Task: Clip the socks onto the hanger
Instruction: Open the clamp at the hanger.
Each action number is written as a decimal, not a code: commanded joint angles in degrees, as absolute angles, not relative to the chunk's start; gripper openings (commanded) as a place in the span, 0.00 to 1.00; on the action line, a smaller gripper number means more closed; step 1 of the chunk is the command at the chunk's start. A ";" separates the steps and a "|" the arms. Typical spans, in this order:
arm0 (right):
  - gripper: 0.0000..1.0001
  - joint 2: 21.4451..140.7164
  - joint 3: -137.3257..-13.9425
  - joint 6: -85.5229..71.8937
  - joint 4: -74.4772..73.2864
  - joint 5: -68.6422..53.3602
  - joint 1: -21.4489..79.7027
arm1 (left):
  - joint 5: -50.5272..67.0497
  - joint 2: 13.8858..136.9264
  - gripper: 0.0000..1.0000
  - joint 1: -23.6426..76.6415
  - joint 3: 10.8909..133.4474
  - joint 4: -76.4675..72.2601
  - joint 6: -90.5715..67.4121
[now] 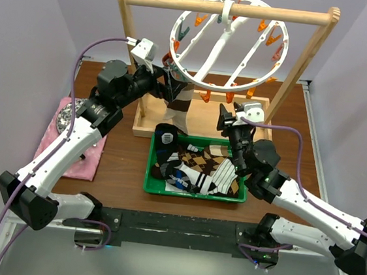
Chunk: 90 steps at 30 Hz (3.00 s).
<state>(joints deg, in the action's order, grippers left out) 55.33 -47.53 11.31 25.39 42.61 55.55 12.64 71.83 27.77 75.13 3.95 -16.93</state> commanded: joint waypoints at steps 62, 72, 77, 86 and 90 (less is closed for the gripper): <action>0.44 53.70 -53.79 2.46 19.77 9.05 36.91 | 14.85 72.95 1.00 26.10 78.40 2.55 -18.90; 0.17 53.96 -53.70 0.35 18.55 5.19 36.65 | 15.64 71.90 1.00 26.02 77.70 3.43 -17.49; 0.11 55.46 -55.81 -2.28 16.00 1.51 36.65 | 18.01 69.18 1.00 25.40 77.87 6.05 -16.88; 0.05 61.43 -61.96 -4.66 13.36 1.23 38.49 | 26.08 62.32 1.00 24.79 77.96 9.59 -20.29; 0.04 66.60 -64.94 -5.01 14.41 2.55 40.69 | 35.66 61.61 1.00 24.70 76.21 4.50 -25.74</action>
